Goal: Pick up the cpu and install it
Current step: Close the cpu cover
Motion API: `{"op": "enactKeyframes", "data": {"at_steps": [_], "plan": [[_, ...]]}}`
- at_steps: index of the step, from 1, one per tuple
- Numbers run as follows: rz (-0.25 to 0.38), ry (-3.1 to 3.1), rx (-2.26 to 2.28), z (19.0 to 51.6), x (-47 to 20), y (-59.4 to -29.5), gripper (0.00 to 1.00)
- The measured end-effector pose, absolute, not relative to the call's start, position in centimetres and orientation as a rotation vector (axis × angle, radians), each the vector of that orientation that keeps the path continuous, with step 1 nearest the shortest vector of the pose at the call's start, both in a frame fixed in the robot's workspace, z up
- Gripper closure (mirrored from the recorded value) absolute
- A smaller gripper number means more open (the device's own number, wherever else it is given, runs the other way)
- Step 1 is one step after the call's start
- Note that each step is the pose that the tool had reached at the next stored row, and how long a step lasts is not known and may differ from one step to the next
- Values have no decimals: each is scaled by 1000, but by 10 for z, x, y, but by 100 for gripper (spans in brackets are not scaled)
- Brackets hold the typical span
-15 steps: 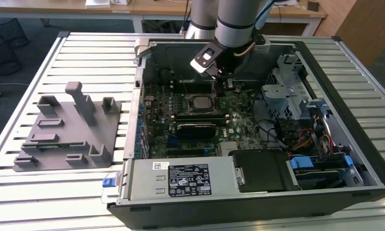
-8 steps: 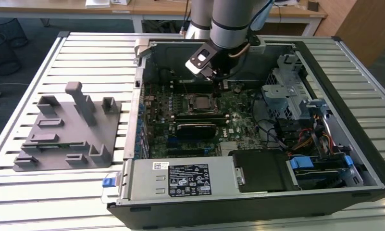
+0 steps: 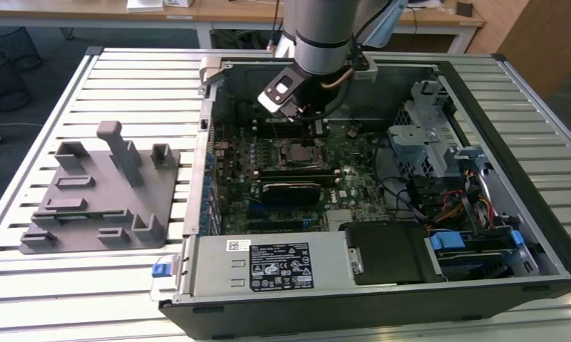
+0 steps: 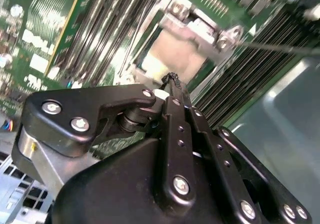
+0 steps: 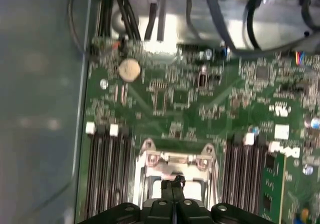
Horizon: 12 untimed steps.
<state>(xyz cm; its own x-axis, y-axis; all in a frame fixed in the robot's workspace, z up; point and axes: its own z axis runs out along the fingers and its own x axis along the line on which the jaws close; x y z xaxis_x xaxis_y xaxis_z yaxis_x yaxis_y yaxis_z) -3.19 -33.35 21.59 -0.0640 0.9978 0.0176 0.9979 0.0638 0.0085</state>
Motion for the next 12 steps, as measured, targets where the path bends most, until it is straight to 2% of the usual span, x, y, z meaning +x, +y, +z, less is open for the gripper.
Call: {"op": "enactKeyframes", "data": {"at_steps": [12], "plan": [[-29,-2286,-2144,211,-55,-334,89]]}}
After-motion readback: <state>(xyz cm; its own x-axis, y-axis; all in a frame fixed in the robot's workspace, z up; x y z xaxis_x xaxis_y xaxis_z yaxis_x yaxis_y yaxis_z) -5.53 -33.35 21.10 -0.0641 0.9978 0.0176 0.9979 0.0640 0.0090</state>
